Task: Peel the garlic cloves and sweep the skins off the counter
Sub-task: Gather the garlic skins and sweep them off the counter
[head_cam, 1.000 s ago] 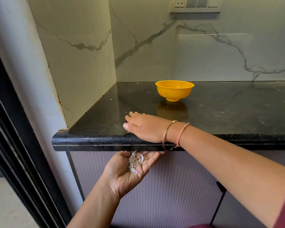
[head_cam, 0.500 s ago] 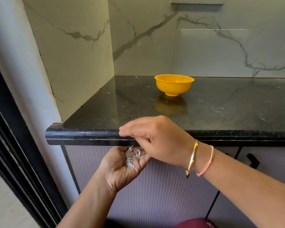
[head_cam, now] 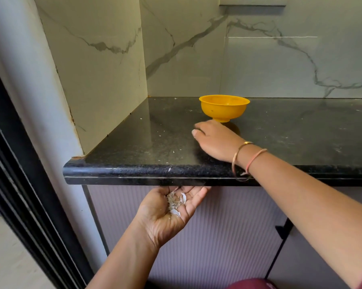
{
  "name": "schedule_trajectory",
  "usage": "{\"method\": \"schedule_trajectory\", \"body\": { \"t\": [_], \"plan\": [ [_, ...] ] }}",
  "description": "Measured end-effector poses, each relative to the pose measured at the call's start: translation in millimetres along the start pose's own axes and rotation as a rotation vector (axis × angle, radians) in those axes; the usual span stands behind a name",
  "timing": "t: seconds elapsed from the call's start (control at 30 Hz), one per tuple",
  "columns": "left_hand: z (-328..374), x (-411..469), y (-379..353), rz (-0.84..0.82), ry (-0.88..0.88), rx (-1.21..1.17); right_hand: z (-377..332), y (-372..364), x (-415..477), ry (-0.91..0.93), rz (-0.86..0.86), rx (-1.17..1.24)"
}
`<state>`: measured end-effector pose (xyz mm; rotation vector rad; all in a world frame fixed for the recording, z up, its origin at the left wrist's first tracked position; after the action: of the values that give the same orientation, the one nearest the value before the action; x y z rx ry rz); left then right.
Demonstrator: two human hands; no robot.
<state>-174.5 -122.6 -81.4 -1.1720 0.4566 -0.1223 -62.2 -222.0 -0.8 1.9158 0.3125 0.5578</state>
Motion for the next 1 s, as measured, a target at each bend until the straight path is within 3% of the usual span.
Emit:
{"method": "schedule_trajectory", "body": {
  "t": [0.1, 0.2, 0.53, 0.73, 0.83, 0.9, 1.0],
  "plan": [
    [0.9, 0.8, 1.5, -0.010, 0.006, 0.005, 21.3, -2.5, 18.1, -0.171, -0.162, -0.163],
    [2.3, -0.5, 0.1, -0.009, 0.009, 0.019, 21.7, -5.0, 25.4, -0.198, -0.260, -0.294],
    [5.7, 2.9, 3.4, -0.009, 0.013, 0.034, -26.3, -5.4, -25.9, 0.270, -0.396, -0.130],
    [5.8, -1.5, 0.3, -0.050, 0.022, 0.000, -41.3, -3.0, -60.0, 0.461, -0.485, 0.010],
    [6.9, -0.3, 1.0, -0.012, 0.001, 0.055, -36.8, 8.0, -58.4, 0.425, -0.393, 0.201],
    [7.2, 0.7, 2.4, 0.021, -0.012, 0.072, -23.8, 12.0, -42.3, 0.344, -0.301, 0.106],
    [5.5, 0.6, 2.8, 0.030, -0.017, 0.049, 1.9, 8.1, -12.1, 0.105, -0.343, -0.126]
  ]
}}
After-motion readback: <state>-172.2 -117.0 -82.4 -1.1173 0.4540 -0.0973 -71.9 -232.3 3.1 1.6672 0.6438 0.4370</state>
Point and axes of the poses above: each hand's wrist, its own x-axis towards the middle knuckle, its own y-axis out of the back of the hand, z = x × y, the point moved 2 cm from there along x, towards the middle knuckle, and after that the axes turned 1 degree about -z, right-handed, at the moved point
